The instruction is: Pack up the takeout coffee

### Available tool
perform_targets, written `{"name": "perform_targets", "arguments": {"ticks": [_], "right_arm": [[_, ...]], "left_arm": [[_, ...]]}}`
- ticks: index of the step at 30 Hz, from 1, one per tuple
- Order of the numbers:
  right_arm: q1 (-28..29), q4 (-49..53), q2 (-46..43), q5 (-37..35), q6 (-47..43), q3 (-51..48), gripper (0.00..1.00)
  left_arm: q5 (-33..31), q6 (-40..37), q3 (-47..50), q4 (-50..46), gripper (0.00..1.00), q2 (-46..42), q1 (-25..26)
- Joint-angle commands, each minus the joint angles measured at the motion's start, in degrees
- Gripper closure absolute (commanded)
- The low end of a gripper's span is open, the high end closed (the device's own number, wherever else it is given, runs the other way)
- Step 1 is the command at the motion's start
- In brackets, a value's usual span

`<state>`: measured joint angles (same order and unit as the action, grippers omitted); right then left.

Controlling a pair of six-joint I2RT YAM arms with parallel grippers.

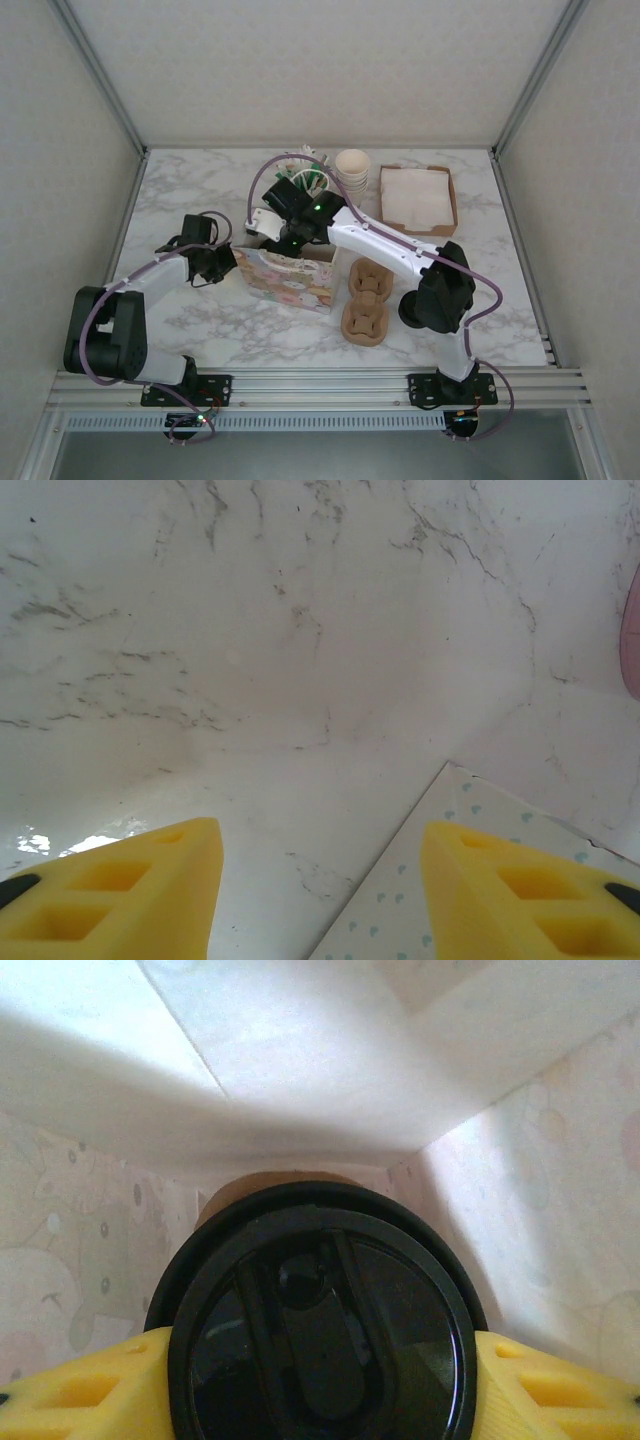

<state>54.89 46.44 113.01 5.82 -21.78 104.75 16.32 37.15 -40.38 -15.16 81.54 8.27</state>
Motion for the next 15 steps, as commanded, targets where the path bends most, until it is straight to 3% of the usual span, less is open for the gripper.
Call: {"name": "perform_targets", "arguments": {"ticks": [1,11,15], "right_arm": [[0.69,3.84,1.25,1.75,1.27,-4.06,0.47],[0.85,3.45,-1.42,-0.10,1.17,-1.46,0.47],[0.85,1.31,-3.47,2.25,2.19,0.28,0.47]], "left_arm": [[-0.76,0.20,0.30,0.50,0.45,0.72,0.61],[-0.94,0.21,0.26,0.52,0.45,1.17,0.71],[-0.98,0.21,0.35,0.56,0.45,0.99,0.85]]}}
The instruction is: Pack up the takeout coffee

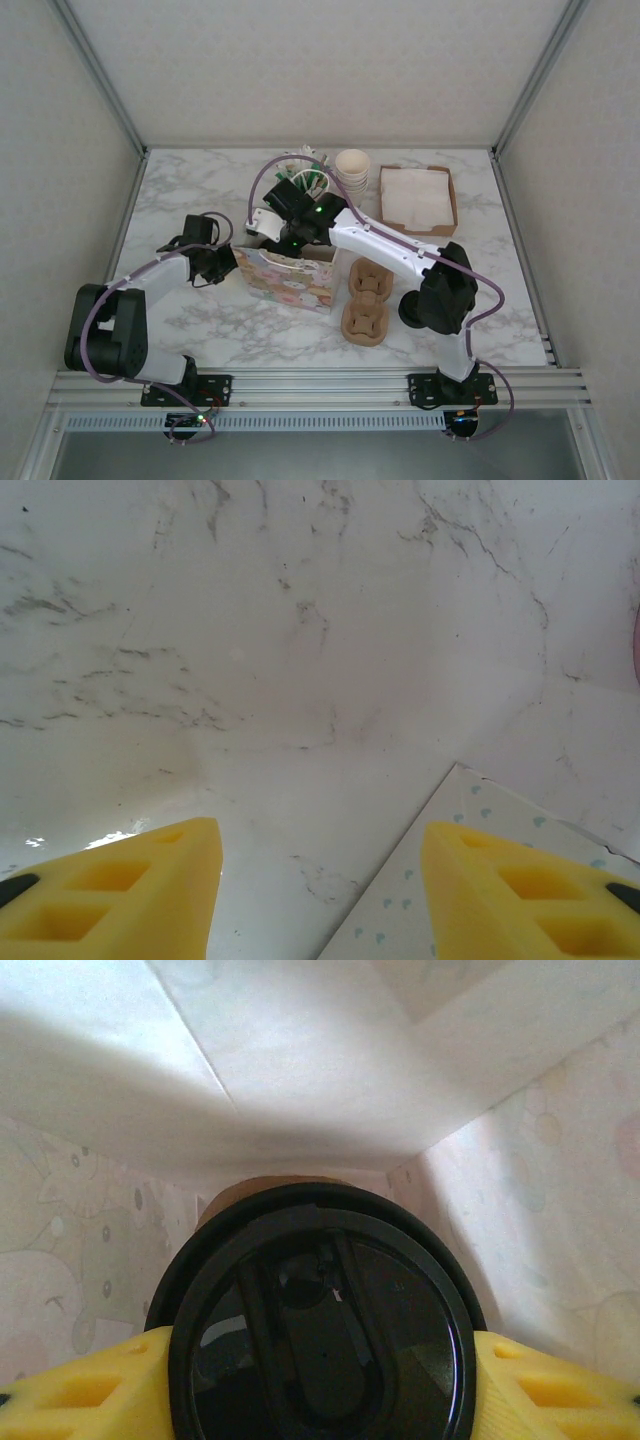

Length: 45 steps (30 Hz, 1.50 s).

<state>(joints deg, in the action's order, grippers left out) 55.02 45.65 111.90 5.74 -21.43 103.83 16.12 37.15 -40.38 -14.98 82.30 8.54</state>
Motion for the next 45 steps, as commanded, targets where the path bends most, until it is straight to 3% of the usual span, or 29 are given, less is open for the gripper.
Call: {"name": "perform_targets", "arguments": {"ticks": [1,18,45], "right_arm": [[0.68,1.31,-2.79,2.93,2.14,1.04,0.47],[-0.43,-11.79,-5.80,8.94,7.98,-7.43,0.48],[-0.49,-3.81,-1.47,1.58,3.76,-15.40,0.47]], "left_arm": [[-0.83,0.22,0.38,0.35,0.45,0.23,0.64],[-1.22,0.62,0.57,1.09,0.44,1.63,1.25],[-2.05,0.29,0.08,0.40,0.44,1.66,1.71]]}}
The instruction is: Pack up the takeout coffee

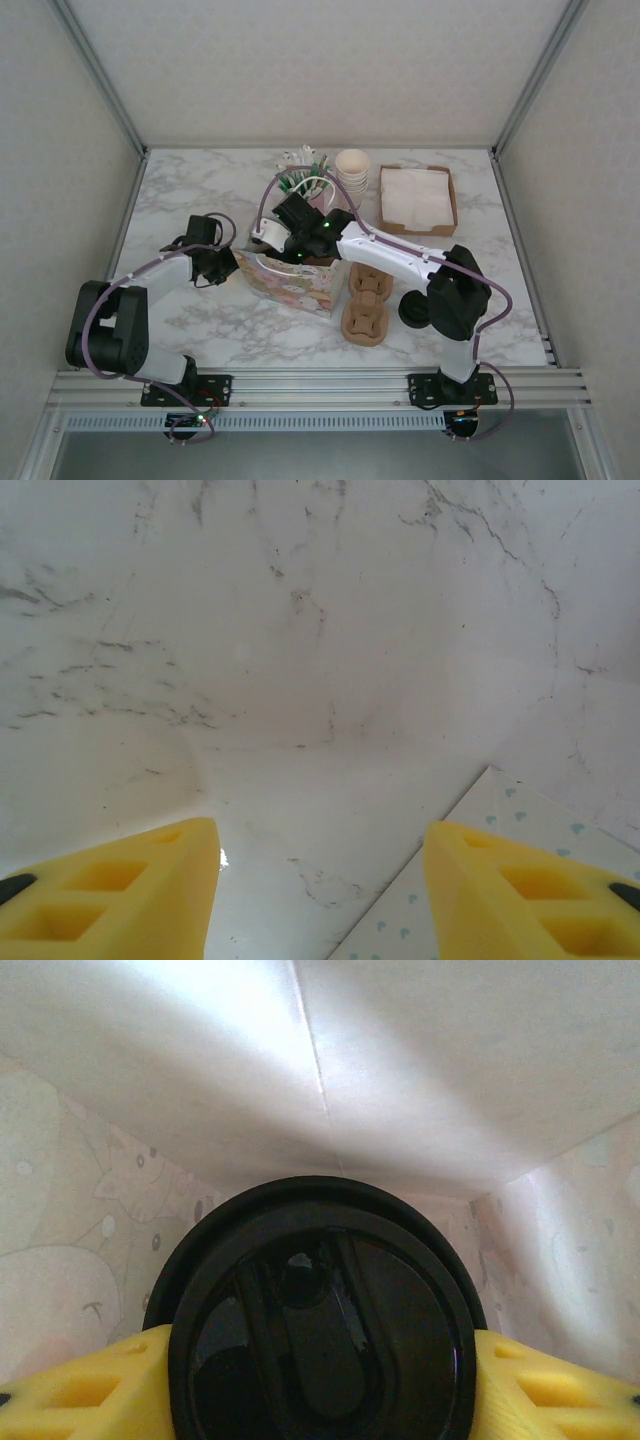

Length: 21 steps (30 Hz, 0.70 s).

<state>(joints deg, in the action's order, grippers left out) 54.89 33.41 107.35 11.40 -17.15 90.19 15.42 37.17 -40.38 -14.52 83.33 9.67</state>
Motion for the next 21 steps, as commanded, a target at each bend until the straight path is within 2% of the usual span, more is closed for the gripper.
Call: {"name": "perform_targets", "arguments": {"ticks": [1,5,10,17,21], "right_arm": [[-0.36,9.12,3.40,-4.30,-0.65,-1.65,0.47],[-0.31,11.10,3.94,-5.73,-0.65,-2.09,0.47],[-0.32,12.69,4.26,-7.27,-0.52,-2.87,0.53],[-0.31,14.43,4.67,-11.17,0.16,-4.76,0.54],[-0.39,13.36,3.81,-10.37,0.47,-6.27,0.61]], "left_arm": [[-1.53,0.34,0.00,-0.11,0.44,0.25,0.54],[-2.35,-0.07,-1.09,-1.68,0.44,-2.04,0.53],[-3.70,-2.24,-5.03,-7.05,0.44,-5.57,0.57],[-4.39,-5.61,-12.44,-15.56,0.43,-13.18,0.56],[-3.41,-7.76,-17.27,-19.49,0.42,-16.95,0.57]]}}
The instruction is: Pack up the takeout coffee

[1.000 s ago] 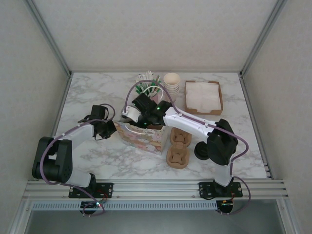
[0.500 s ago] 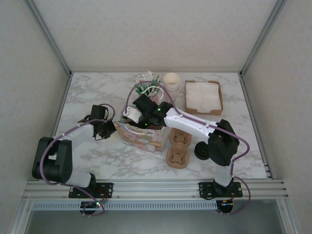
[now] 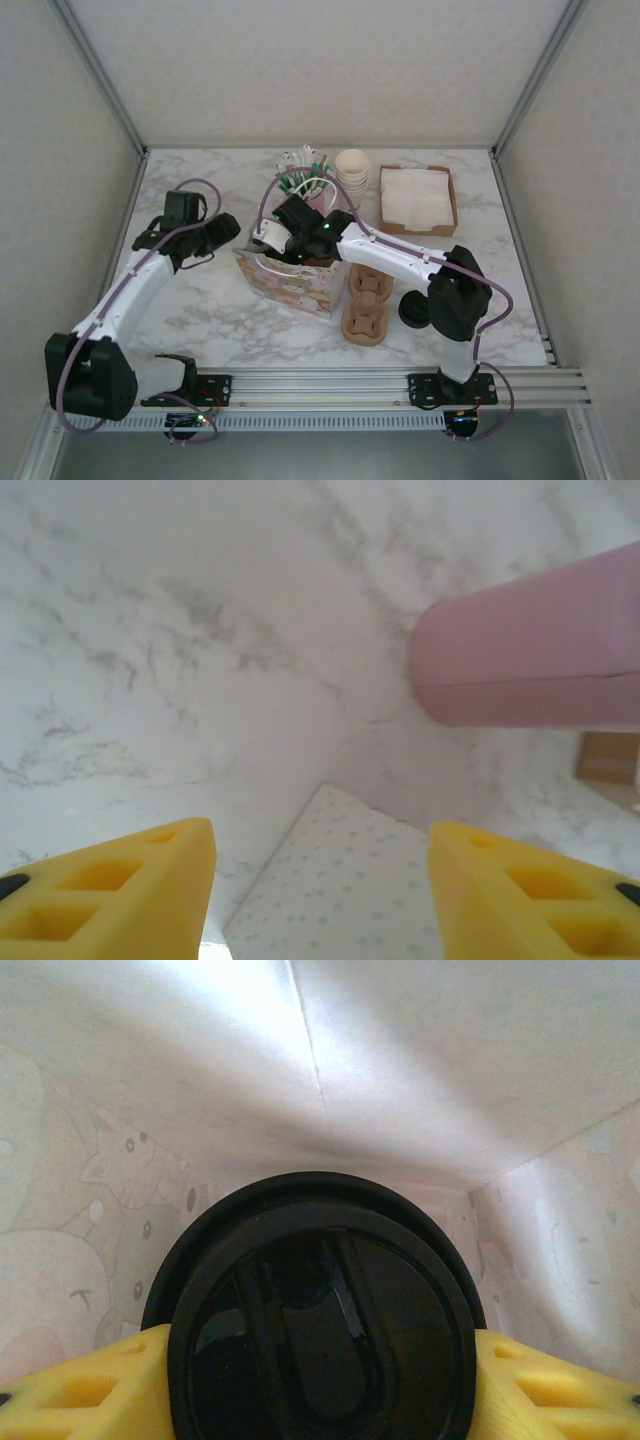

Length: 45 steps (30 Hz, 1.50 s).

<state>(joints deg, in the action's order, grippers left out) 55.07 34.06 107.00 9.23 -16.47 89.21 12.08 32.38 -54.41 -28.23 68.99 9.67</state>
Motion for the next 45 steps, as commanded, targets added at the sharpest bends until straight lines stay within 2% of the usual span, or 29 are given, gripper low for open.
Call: {"name": "perform_targets", "arguments": {"ticks": [1,7,15,18,21,34,45], "right_arm": [[-0.62,12.21,4.07,-7.91,0.22,-5.73,0.62],[-1.38,12.18,3.43,-4.85,1.93,-4.95,0.65],[-2.47,9.29,-1.46,-0.94,4.87,-0.86,0.41],[-2.57,8.58,-2.03,-0.14,5.75,1.01,0.37],[-2.68,8.23,-1.87,0.16,6.82,2.78,0.27],[-2.87,6.54,-4.67,-0.71,11.18,5.53,0.10],[-2.86,8.52,-6.61,-1.48,12.90,9.18,0.05]], "left_arm": [[0.54,-3.47,-4.39,-6.61,0.41,-3.34,0.53],[2.58,-5.67,-9.53,-10.86,0.40,-5.92,0.54],[2.15,-7.55,-12.42,-13.41,0.37,-6.24,0.54],[2.46,-7.77,-12.73,-13.65,0.36,-6.04,0.52],[2.08,-7.88,-12.49,-13.68,0.36,-6.09,0.56],[1.50,-8.22,-12.20,-13.78,0.34,-5.26,0.52],[1.46,-8.42,-12.59,-13.99,0.33,-4.74,0.53]]}}
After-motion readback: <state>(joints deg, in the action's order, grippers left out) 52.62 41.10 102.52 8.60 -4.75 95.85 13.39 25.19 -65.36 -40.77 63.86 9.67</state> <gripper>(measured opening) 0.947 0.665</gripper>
